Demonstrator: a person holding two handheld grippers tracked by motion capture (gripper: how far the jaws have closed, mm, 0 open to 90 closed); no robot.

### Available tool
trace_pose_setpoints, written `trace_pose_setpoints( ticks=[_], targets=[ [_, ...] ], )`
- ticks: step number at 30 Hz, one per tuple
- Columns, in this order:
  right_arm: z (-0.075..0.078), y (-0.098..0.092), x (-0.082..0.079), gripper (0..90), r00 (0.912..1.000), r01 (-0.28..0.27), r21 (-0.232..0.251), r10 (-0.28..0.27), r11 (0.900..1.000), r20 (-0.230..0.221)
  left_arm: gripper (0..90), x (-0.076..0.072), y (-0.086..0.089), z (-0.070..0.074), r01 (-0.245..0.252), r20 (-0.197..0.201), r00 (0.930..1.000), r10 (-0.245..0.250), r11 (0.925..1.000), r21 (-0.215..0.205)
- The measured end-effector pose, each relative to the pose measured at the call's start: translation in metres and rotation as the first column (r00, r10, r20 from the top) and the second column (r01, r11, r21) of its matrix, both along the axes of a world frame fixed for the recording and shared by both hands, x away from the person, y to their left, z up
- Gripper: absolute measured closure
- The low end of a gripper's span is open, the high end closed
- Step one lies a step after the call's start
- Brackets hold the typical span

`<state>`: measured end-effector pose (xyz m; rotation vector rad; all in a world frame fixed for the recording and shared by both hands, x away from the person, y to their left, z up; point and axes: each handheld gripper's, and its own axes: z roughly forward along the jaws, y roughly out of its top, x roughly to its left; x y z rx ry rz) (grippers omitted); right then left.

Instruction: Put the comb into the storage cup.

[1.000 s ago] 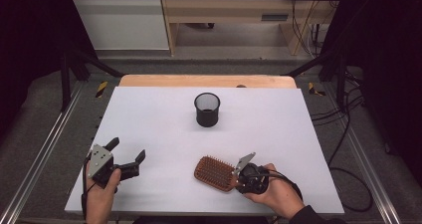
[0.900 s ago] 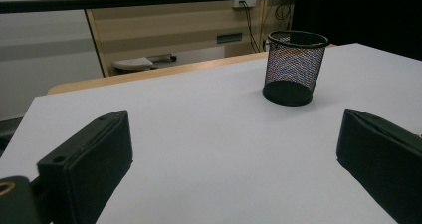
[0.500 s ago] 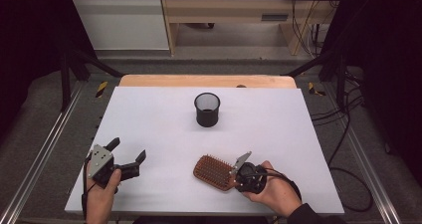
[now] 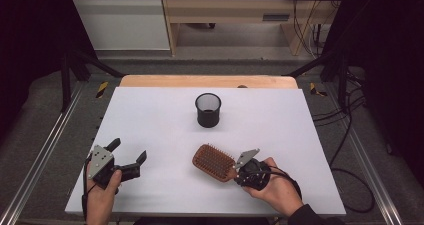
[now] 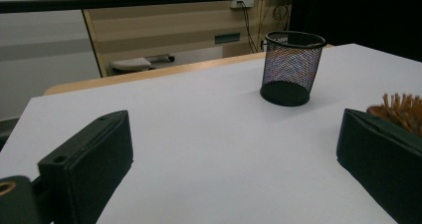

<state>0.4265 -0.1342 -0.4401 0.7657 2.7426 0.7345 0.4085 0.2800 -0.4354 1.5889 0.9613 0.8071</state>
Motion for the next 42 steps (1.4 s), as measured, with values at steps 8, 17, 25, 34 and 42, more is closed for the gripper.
trace_pose_setpoints(
  ticks=[8, 17, 25, 34, 42],
  targets=[
    [0.015, -0.014, 0.013, 73.0, 0.9885, 0.088, 0.153, -0.105, 0.984, 0.109, 1.7, -0.002, -0.003, 0.001, 0.008, 0.004, 1.0, -0.008, 1.0, 0.005],
    [0.02, -0.02, 0.024, 73.1, 0.98, 0.094, 0.327, -0.145, 0.94, 0.136, 1.8, -0.002, -0.005, 0.0, 0.017, 0.002, 0.9998, -0.017, 0.9999, 0.0],
    [0.014, -0.019, 0.034, 73.1, 0.9765, 0.099, 0.403, -0.167, 0.91, 0.137, 1.8, -0.001, -0.013, 0.0, 0.045, 0.0, 0.999, -0.045, 0.999, 0.008],
    [0.011, -0.015, 0.035, 73.1, 0.9704, 0.101, 0.431, -0.184, 0.896, 0.156, 1.8, -0.002, -0.023, 0.001, 0.075, 0.004, 0.9971, -0.076, 0.9967, 0.031],
    [0.01, -0.016, 0.032, 73.1, 0.9657, 0.102, 0.447, -0.197, 0.889, 0.17, 1.9, -0.004, -0.033, 0.0, 0.11, 0.001, 0.9939, -0.11, 0.9933, 0.034]
  ],
)
